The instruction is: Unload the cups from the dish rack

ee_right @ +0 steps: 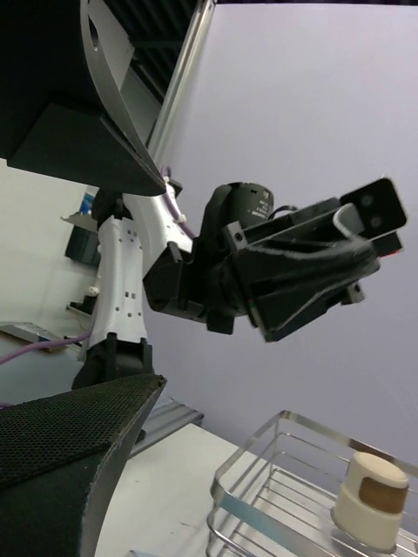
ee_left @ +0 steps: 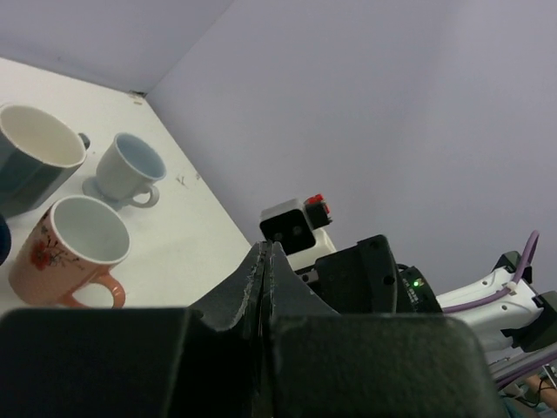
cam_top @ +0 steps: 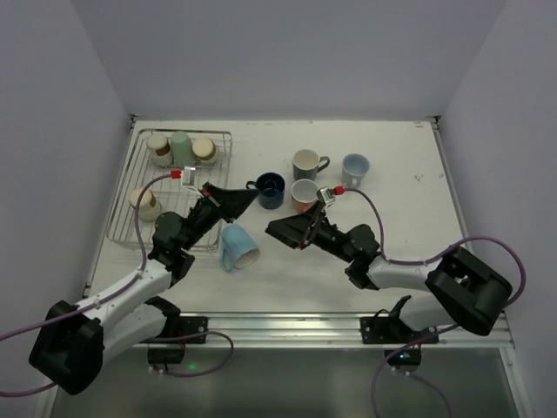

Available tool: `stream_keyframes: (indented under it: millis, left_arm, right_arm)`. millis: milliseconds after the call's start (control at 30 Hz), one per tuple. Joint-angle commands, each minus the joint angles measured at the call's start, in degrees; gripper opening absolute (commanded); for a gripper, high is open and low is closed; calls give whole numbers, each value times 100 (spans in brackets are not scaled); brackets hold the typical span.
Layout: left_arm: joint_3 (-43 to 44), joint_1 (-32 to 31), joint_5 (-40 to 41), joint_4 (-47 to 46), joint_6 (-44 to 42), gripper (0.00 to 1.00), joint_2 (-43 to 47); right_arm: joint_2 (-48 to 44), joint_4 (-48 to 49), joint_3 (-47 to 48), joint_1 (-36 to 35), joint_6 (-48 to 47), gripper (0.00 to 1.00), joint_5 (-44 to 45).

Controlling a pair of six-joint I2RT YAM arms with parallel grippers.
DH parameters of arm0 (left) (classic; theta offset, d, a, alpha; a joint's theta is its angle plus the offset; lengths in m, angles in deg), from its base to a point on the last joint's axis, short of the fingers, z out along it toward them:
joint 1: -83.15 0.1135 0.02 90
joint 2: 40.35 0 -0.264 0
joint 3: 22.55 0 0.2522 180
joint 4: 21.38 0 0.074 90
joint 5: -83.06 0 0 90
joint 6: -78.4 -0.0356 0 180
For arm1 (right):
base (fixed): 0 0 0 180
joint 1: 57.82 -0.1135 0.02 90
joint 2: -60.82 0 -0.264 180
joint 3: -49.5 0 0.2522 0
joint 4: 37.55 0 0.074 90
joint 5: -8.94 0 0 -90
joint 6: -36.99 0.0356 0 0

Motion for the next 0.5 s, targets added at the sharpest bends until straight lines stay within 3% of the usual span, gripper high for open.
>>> stream_keyframes:
  millis: [0, 100, 233, 400, 467]
  left_arm:
    - [-276, -47, 286, -102, -35, 0, 221]
    - [-242, -47, 400, 633, -446, 0, 546]
    - [196, -47, 541, 1822, -1098, 0, 1030]
    - [769, -47, 769, 3394, -1967, 0, 1496]
    - [971, -47, 848, 3861, -2266, 10, 1671]
  right_arm:
    - [226, 621, 70, -16, -407, 85, 314]
    - [175, -413, 192, -16, -975, 85, 68]
    - [-203, -2967, 561, -296, -2032, 83, 451]
    - [-108, -3511, 763, -990, -2193, 80, 990]
    - [270, -3396, 904, -1192, -2113, 79, 982]
